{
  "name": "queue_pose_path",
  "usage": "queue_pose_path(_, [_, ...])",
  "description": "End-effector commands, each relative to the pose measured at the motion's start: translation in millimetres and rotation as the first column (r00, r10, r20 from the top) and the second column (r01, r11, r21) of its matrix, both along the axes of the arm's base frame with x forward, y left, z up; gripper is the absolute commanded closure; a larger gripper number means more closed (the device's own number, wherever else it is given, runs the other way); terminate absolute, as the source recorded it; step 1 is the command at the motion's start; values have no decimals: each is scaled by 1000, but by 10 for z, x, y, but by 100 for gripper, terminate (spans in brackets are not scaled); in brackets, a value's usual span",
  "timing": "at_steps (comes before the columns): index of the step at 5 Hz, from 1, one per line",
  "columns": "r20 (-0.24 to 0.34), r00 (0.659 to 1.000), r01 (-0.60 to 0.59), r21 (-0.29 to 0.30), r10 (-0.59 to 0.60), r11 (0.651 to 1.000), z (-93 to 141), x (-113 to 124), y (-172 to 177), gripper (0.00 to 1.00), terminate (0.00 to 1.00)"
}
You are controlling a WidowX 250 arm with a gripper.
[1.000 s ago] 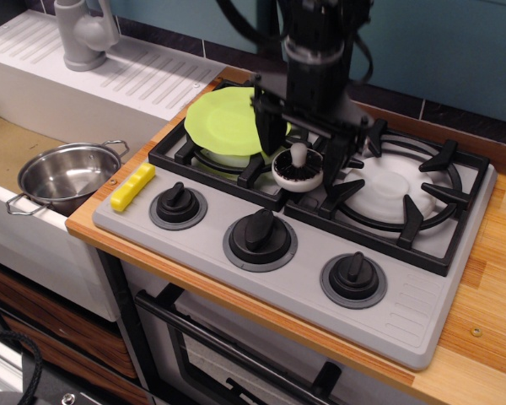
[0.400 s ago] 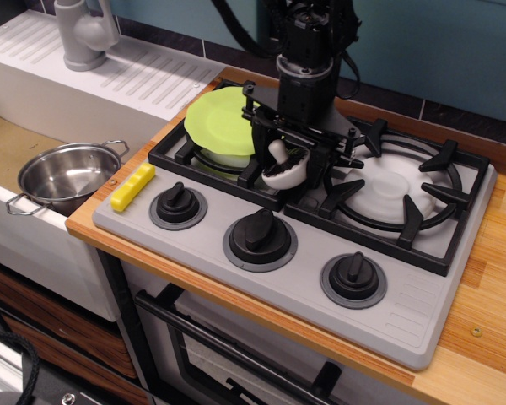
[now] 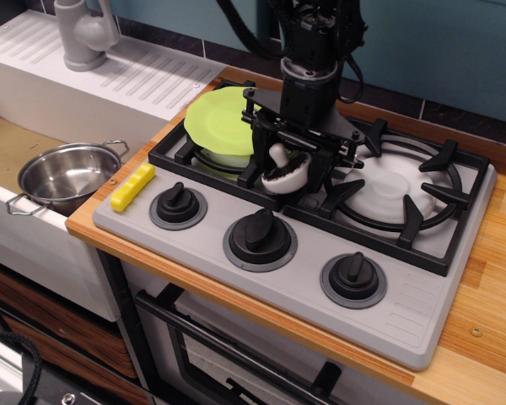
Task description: Put mushroom on plate and fry in pot or pan in sink
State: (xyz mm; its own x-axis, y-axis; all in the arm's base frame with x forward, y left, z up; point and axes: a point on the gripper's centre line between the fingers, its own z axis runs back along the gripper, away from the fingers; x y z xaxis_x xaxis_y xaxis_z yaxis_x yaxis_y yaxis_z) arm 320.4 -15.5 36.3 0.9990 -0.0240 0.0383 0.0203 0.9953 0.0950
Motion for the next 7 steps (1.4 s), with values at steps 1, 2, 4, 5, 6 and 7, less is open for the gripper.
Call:
queue_pose_path(1, [45, 999, 13, 32, -14, 999, 550, 10, 26, 100, 0])
queue_pose_path(2, [75, 995, 63, 46, -66, 997, 624, 119, 200, 100, 0])
queue_pose_path(4, [105, 977, 186, 26, -188, 982, 729, 613, 773, 100, 0])
queue_pose_path(5, [118, 967, 226, 21, -227, 974, 694, 801, 958, 100, 0])
queue_pose_path(6, [116, 964, 239, 32, -241, 971, 651, 902, 1071, 100, 0])
queue_pose_path(7, [102, 968, 225, 37, -227, 974, 613, 892, 1066, 100, 0])
